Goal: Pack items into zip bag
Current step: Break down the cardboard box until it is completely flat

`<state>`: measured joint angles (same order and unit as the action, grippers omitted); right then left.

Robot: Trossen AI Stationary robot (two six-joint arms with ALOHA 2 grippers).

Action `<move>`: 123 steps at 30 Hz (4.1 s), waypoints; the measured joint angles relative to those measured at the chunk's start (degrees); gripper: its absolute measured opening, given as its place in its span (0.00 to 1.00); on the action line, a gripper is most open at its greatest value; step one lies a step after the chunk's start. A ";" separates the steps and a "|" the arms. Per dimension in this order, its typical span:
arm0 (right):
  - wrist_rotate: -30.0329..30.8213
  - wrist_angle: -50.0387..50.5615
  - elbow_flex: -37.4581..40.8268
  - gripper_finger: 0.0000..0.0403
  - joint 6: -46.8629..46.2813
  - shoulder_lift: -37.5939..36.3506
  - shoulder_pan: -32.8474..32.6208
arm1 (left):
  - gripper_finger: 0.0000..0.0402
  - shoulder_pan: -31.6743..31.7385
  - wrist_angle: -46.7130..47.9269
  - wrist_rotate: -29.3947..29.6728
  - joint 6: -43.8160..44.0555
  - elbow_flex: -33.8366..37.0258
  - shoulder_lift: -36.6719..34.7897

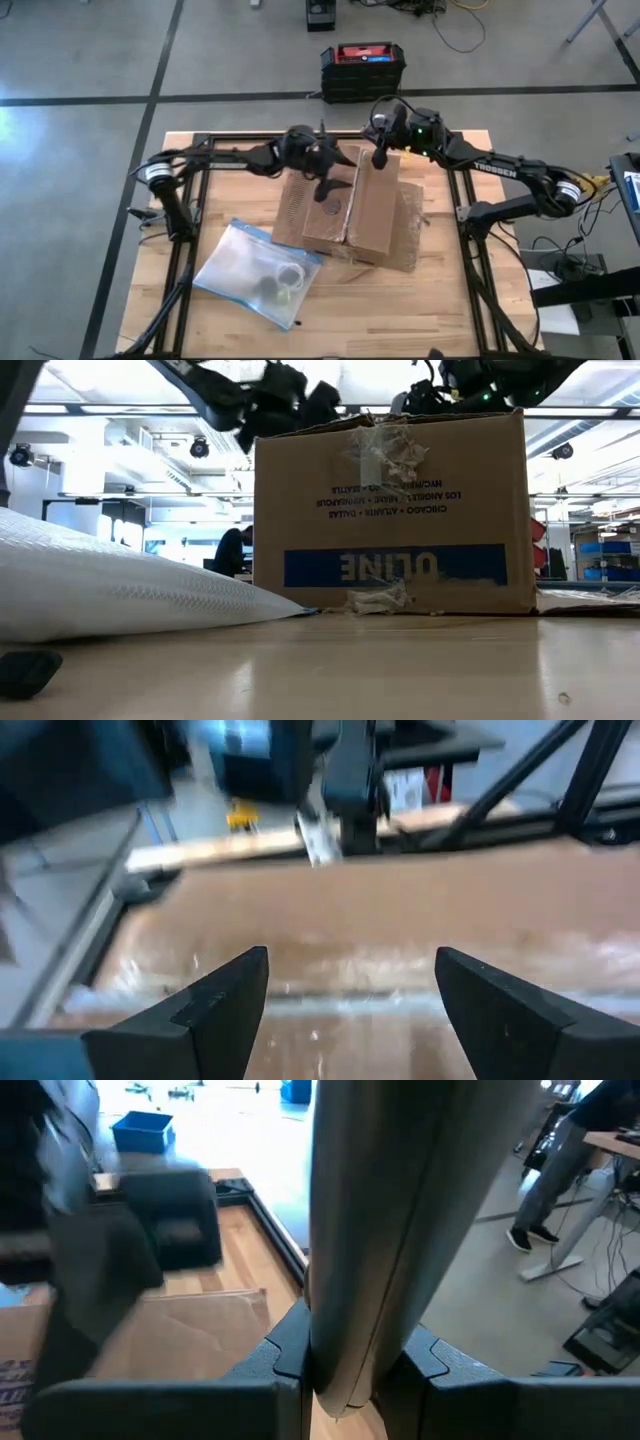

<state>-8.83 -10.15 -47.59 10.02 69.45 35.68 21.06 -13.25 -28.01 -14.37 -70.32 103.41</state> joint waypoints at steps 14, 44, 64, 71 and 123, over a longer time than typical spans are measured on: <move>-14.96 -3.87 0.02 0.13 -4.82 6.63 4.38 | 0.68 -0.81 1.12 0.52 1.11 0.45 3.90; -8.79 10.96 0.07 0.13 -5.58 -0.95 3.21 | 0.68 0.15 4.11 11.96 1.68 0.58 3.69; -7.90 2.50 0.02 0.13 -4.90 4.28 2.08 | 0.68 0.46 3.78 12.28 1.58 0.67 3.76; -7.47 8.18 0.02 0.13 -4.99 1.82 2.11 | 0.68 1.03 4.32 12.68 1.93 0.67 3.76; -12.08 0.24 2.60 0.13 -25.53 3.33 8.26 | 0.68 3.31 5.17 15.39 2.91 0.67 3.63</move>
<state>-20.91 -9.91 -44.99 -15.51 72.79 43.94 24.37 -8.08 -12.62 -11.46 -69.65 107.04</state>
